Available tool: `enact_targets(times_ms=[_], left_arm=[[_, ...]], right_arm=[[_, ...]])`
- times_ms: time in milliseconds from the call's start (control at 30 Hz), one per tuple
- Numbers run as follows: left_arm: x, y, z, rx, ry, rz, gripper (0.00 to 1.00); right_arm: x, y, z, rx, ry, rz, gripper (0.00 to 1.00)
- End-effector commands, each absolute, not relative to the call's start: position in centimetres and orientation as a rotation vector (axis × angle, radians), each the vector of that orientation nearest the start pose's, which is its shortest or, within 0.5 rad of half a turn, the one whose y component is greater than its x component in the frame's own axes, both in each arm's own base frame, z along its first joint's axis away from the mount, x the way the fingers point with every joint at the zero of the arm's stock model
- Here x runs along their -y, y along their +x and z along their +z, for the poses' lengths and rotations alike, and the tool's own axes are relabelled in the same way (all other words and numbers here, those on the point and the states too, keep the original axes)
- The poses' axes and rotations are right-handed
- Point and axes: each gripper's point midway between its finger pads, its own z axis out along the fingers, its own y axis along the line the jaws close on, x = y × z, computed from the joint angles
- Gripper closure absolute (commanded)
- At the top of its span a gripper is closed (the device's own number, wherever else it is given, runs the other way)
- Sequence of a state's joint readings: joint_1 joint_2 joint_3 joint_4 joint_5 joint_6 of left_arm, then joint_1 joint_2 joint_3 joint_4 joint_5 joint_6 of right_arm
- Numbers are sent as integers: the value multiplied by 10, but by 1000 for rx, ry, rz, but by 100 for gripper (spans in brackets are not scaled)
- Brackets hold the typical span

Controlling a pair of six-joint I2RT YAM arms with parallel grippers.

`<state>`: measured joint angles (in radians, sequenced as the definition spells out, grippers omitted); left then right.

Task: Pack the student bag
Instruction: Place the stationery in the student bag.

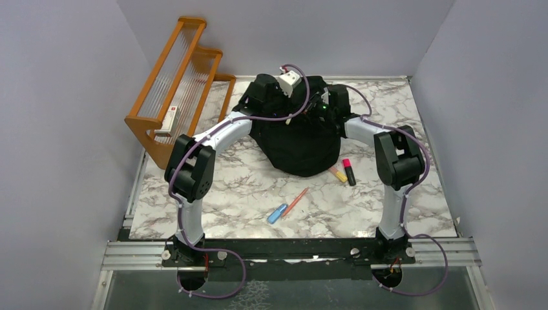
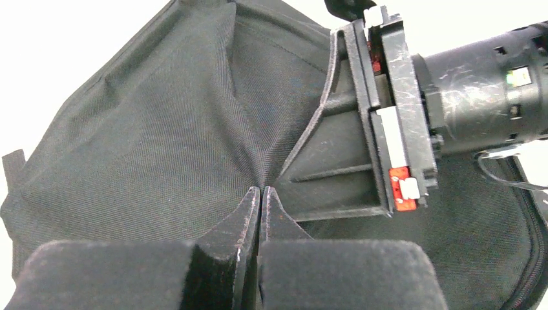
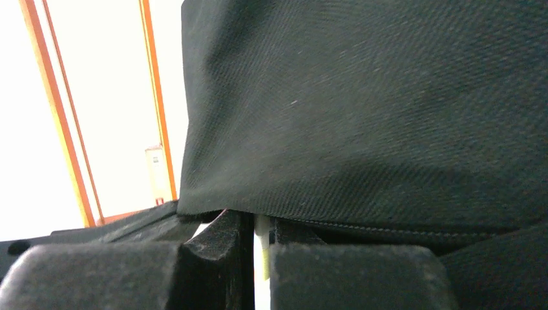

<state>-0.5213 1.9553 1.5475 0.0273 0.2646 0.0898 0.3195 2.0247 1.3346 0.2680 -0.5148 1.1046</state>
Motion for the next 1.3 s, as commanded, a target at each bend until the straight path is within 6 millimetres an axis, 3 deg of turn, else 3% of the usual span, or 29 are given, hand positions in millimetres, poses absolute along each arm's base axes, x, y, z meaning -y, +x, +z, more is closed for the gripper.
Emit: enact_targets(times_ms=[0,400,600,700,833,933,1133,1267], left_arm=[[335,469,239,-1692,784,-567,100],[346,462,235,-1695,818,-582,100],[353,457,231,-1697,839,-577,100],[354,457,229,-1701,842,-576,100],[355,459,226,-1709,834,-569,100],[352,463,222,-1729,818,-547,100],[338,474,223,-1747,761,-449,99],[322,482,230,-1741,719,-390,73]], right_arm=[[-275,508,143,-2050,635,1353,99],[-240,536,140,-1752,1006,1312,99],[-241,554,145,-1660,1077,1323,99],[-252,567,152,-1673,1016,1277,90],[-268,577,160,-1737,898,1187,71],[-262,573,160,-1744,867,1132,60],[-257,563,151,-1765,835,1093,56],[-257,563,152,-1774,806,1081,55]])
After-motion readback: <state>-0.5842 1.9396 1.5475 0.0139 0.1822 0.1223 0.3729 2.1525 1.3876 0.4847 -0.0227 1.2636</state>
